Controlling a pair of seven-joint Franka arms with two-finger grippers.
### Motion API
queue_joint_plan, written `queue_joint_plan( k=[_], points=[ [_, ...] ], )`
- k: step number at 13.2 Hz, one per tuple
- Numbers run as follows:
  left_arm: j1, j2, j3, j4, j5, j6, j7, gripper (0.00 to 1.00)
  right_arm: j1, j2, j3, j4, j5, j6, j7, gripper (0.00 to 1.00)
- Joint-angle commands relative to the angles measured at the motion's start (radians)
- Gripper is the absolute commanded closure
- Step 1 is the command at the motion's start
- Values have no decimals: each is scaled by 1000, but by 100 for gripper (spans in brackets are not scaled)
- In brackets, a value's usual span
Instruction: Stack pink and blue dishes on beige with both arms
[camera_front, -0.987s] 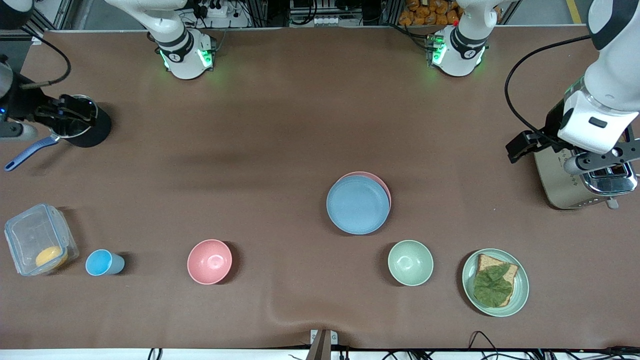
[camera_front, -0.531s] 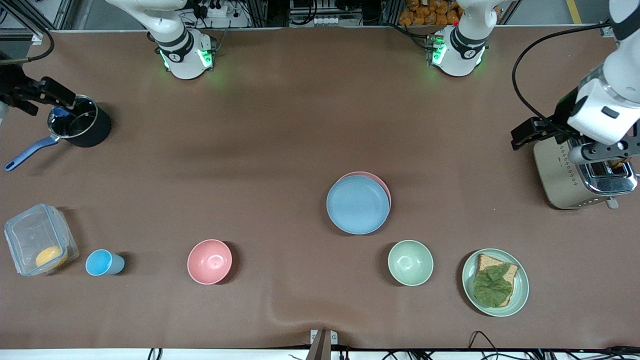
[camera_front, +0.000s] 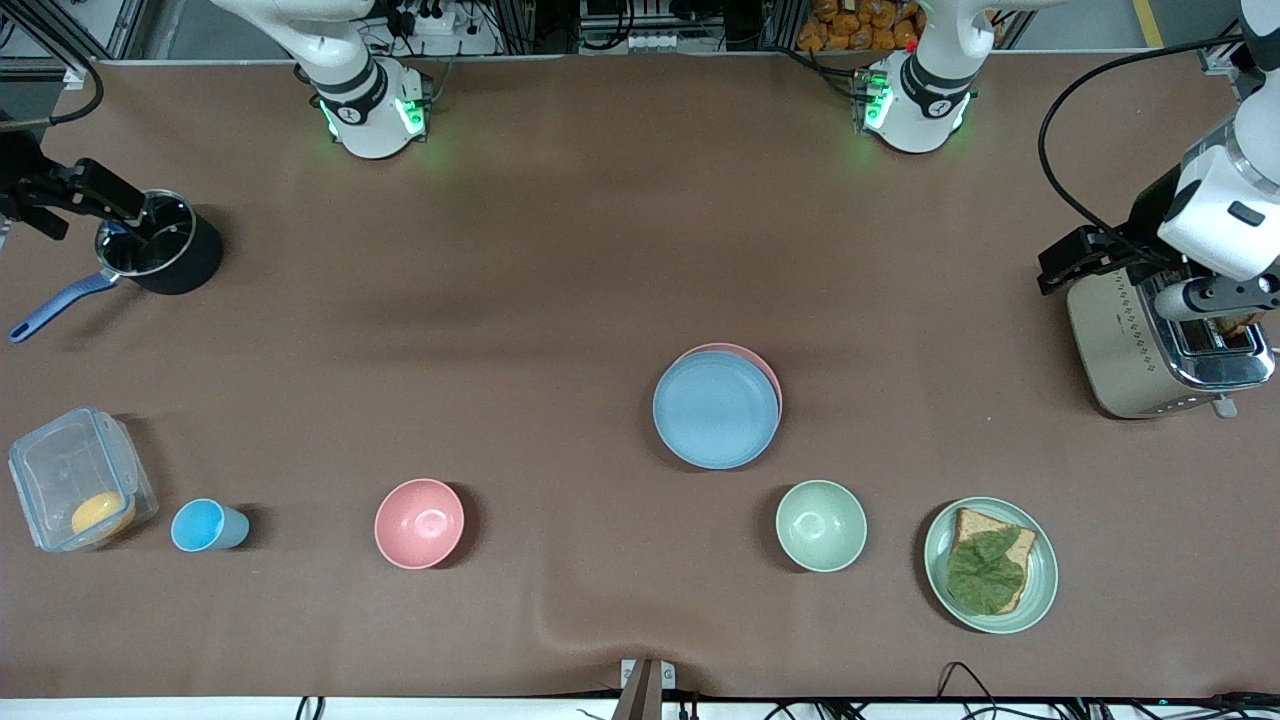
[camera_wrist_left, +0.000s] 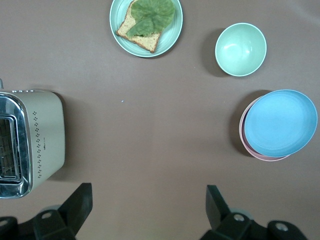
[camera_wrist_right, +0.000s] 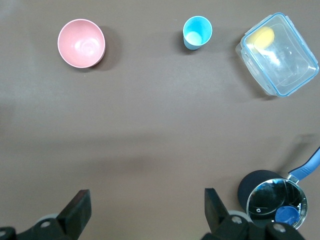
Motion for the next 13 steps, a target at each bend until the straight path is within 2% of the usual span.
queue_joint_plan(
  k=[1, 5, 13],
  points=[
    [15, -24, 13, -14, -19, -12, 46, 0, -17, 21, 9, 20, 2, -15, 12, 0],
    [38, -69, 12, -67, -18, -10, 47, 0, -17, 23, 9, 15, 2, -18, 13, 0],
    [66, -64, 12, -48, 34, -33, 67, 0, -10, 54, 9, 15, 4, -47, 13, 0]
  ],
)
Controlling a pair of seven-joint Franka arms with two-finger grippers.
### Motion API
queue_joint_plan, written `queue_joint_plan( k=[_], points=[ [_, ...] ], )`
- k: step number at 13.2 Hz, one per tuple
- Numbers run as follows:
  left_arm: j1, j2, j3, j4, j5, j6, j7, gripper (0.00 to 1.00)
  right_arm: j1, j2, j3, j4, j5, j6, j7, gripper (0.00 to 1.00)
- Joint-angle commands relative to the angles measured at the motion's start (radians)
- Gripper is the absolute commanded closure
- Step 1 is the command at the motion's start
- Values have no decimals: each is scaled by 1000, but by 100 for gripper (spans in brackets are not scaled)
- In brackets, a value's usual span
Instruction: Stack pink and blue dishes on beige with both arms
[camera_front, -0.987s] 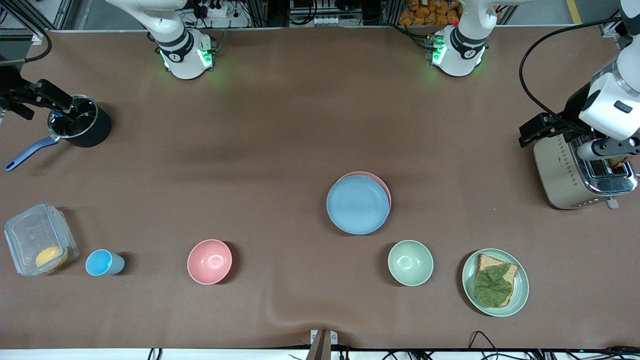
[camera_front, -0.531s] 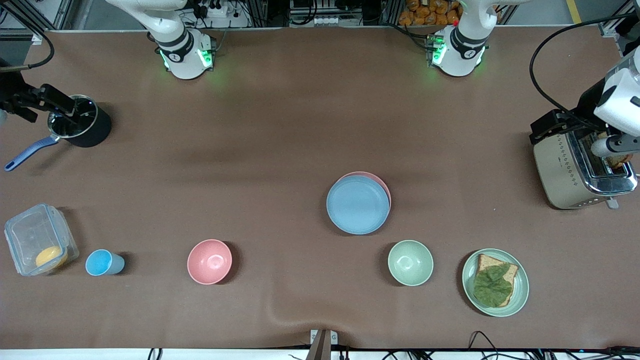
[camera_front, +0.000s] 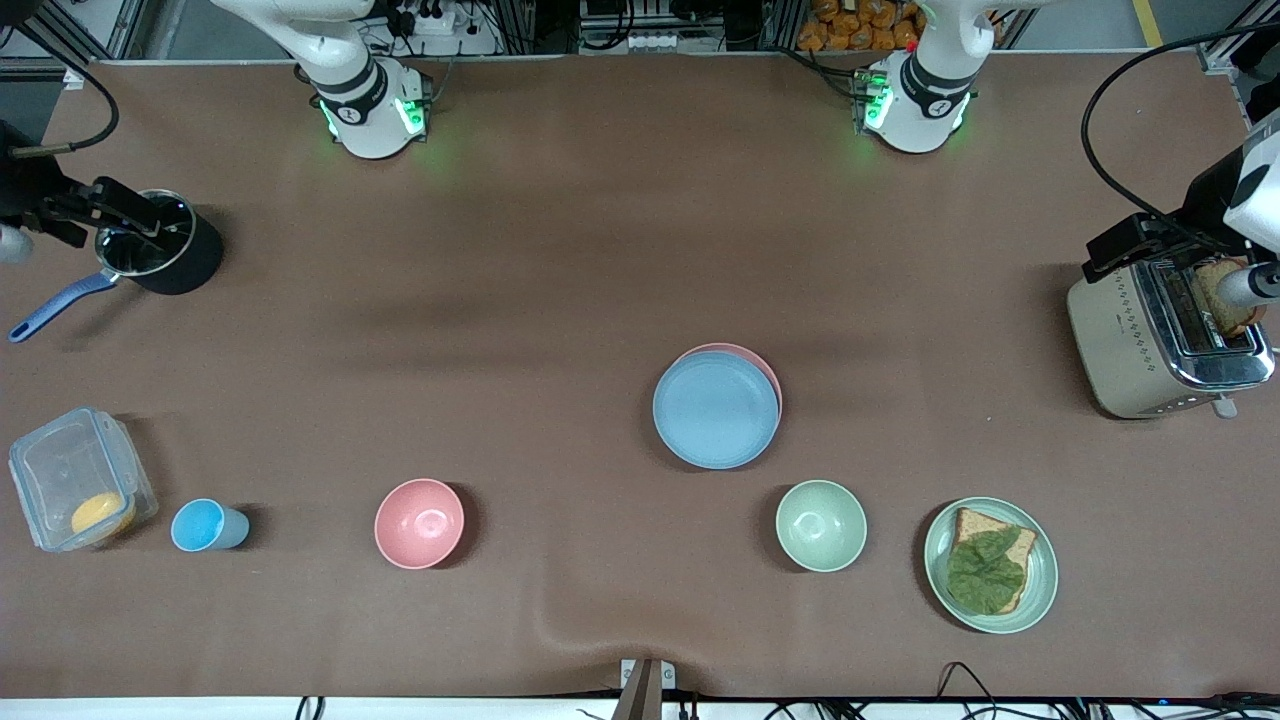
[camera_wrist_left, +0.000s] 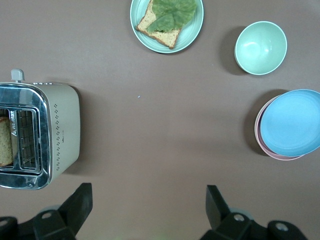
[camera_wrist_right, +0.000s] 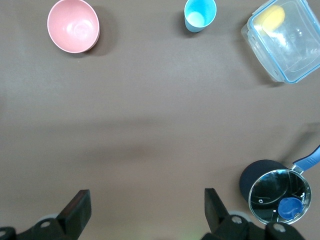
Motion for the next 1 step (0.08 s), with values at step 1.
queue_joint_plan(
  k=[1],
  points=[
    [4, -25, 1, -3, 34, -25, 28, 0, -10, 9, 11, 16, 3, -16, 13, 0]
  ],
)
